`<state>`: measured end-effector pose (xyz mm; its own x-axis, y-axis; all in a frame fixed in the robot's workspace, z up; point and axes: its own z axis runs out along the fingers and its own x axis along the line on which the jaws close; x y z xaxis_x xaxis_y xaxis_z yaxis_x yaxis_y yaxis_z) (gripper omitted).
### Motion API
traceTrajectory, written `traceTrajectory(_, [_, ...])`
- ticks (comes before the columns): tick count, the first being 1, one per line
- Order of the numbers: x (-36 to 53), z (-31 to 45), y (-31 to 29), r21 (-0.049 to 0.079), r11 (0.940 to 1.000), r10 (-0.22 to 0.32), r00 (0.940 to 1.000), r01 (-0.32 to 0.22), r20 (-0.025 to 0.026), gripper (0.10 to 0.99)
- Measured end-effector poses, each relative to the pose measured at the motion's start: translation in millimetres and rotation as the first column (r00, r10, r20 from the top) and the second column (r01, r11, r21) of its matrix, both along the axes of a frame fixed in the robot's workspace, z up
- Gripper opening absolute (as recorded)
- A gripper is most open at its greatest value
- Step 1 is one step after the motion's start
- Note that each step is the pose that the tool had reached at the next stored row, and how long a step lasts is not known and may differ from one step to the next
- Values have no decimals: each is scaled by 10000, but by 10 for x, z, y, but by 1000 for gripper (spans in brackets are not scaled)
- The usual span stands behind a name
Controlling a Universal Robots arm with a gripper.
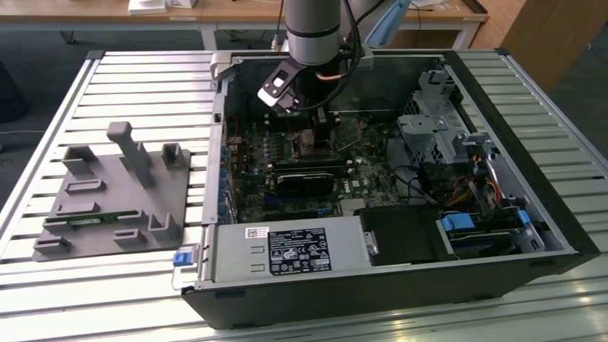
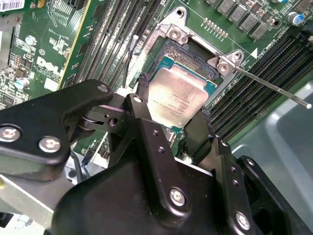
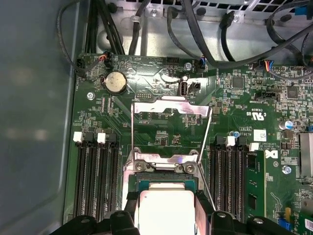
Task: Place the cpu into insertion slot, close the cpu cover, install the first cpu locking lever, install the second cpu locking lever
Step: 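Place the cpu into insertion slot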
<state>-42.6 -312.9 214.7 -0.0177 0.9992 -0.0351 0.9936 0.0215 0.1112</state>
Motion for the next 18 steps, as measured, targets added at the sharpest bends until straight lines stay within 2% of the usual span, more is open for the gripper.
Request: traceTrajectory(18, [-16,-120,0,-1,10000,-92,10000,92,-8,537])
